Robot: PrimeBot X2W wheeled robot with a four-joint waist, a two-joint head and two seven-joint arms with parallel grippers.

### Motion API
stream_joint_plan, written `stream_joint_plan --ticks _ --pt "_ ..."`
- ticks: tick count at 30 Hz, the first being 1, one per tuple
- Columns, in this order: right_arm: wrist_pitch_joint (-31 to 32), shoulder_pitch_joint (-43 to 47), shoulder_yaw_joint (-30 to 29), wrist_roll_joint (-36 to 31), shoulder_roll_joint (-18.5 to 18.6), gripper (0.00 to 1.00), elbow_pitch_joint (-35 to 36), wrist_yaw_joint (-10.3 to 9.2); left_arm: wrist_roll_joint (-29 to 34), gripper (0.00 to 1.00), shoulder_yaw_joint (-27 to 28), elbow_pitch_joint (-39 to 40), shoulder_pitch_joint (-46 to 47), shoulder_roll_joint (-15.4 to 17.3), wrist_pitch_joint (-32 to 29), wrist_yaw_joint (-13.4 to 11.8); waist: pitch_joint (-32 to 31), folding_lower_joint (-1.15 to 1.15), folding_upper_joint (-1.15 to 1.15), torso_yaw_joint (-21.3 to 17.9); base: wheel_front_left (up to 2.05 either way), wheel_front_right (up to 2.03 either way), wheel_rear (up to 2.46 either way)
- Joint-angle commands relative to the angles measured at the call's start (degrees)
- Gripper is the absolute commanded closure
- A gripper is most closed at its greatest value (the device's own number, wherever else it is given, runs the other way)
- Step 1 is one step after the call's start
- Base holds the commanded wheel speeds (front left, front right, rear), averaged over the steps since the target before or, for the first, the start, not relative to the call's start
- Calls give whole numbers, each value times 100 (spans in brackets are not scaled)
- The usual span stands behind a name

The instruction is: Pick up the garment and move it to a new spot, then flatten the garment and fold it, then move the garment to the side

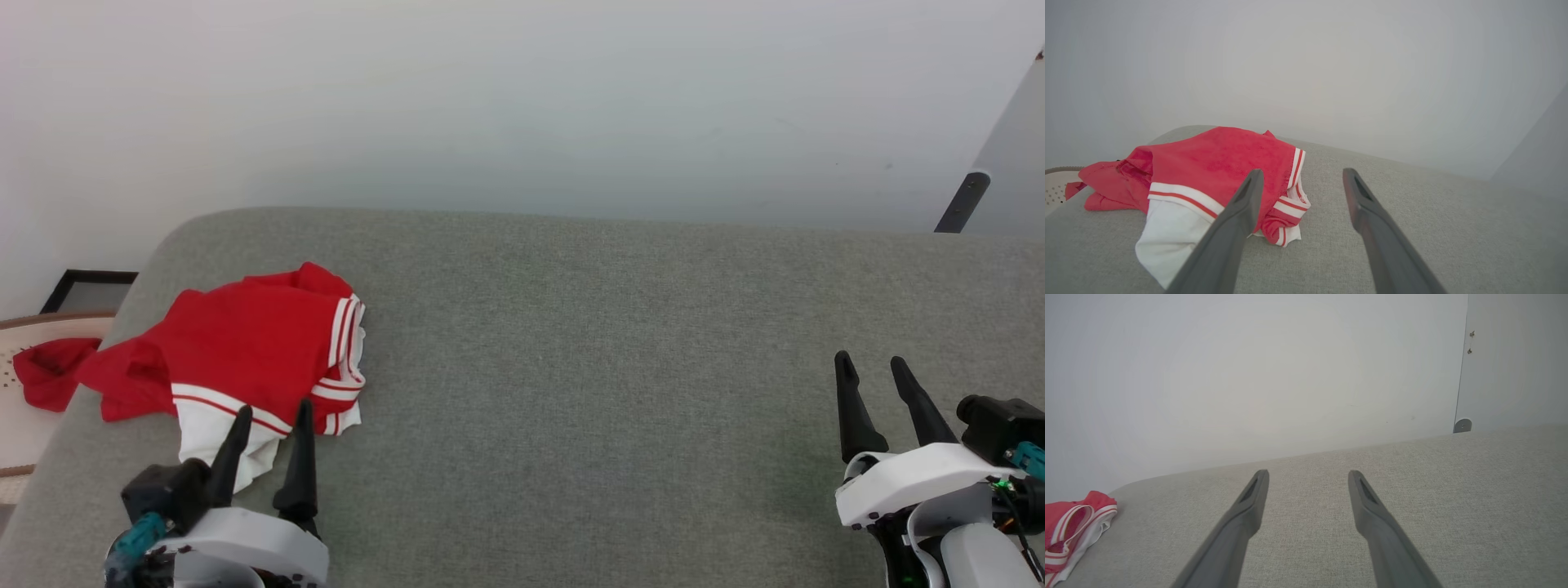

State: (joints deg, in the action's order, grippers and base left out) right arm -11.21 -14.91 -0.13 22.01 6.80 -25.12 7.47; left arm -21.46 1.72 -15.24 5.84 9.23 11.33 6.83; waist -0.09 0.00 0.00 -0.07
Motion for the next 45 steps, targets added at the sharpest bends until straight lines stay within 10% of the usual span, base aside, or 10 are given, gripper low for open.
stream_joint_plan --ticks 1,45 --pt "-56 -75 -27 -143 6 0 5 3 119 0 -11 24 29 34 41 33 5 0 0 -6 0 0 0" --pt "-406 29 -415 -1191 -48 0 -205 4 584 0 -197 -434 102 199 383 69 27 0 0 -28 0 0 0"
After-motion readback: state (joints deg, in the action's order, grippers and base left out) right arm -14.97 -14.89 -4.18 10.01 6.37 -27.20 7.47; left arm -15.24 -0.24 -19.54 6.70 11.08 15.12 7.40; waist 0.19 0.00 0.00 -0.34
